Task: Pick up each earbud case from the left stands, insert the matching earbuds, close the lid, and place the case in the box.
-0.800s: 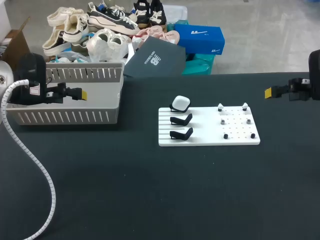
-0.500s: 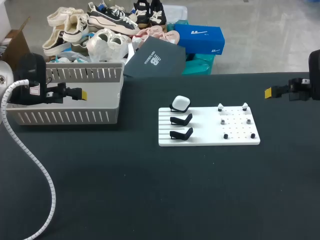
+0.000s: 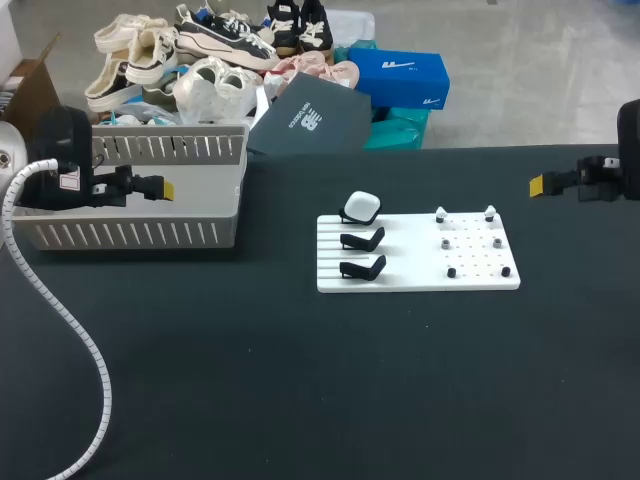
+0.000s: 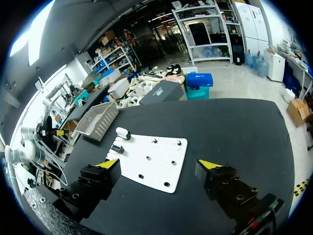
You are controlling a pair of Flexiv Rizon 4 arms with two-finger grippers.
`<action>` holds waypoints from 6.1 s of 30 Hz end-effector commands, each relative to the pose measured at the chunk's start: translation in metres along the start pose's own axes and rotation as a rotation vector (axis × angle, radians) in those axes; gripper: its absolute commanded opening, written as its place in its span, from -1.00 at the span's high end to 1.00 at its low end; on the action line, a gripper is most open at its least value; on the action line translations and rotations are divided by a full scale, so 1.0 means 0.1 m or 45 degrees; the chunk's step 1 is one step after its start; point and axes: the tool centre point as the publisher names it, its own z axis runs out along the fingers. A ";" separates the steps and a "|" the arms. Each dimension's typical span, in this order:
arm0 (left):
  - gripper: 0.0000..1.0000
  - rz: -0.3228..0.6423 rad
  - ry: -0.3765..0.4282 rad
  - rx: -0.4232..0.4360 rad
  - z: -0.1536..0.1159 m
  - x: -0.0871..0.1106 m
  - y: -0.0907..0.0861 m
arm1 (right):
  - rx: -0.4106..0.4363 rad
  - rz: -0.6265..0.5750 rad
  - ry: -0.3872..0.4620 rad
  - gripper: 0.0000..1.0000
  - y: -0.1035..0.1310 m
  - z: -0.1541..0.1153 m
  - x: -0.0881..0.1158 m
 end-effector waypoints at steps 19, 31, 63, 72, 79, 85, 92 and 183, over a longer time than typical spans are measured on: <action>-1.00 0.000 0.006 -0.002 0.00 -0.01 0.00 | -0.010 -0.002 0.001 -1.00 -0.02 0.01 0.00; -1.00 0.000 0.006 -0.002 0.00 -0.01 0.00 | -0.010 -0.002 0.001 -1.00 -0.02 0.01 0.00; -1.00 0.759 0.090 0.408 0.30 -0.35 -0.37 | -0.010 -0.002 0.001 -1.00 -0.02 0.01 0.00; -1.00 1.153 0.096 0.597 0.77 -0.51 -0.63 | -0.010 -0.002 0.001 -1.00 -0.02 0.01 0.00; -1.00 1.296 0.113 0.716 1.09 -0.57 -0.80 | -0.010 -0.002 0.001 -1.00 -0.02 0.01 0.00; -1.00 1.314 0.130 0.755 1.37 -0.60 -0.90 | -0.010 -0.002 0.001 -1.00 -0.02 0.01 0.00; -1.00 1.356 0.174 0.813 1.65 -0.47 -1.05 | -0.010 -0.002 0.001 -1.00 -0.02 0.01 0.00; 0.07 1.226 0.038 0.921 2.90 -0.07 -1.44 | -0.010 -0.002 0.001 -1.00 -0.02 0.01 0.00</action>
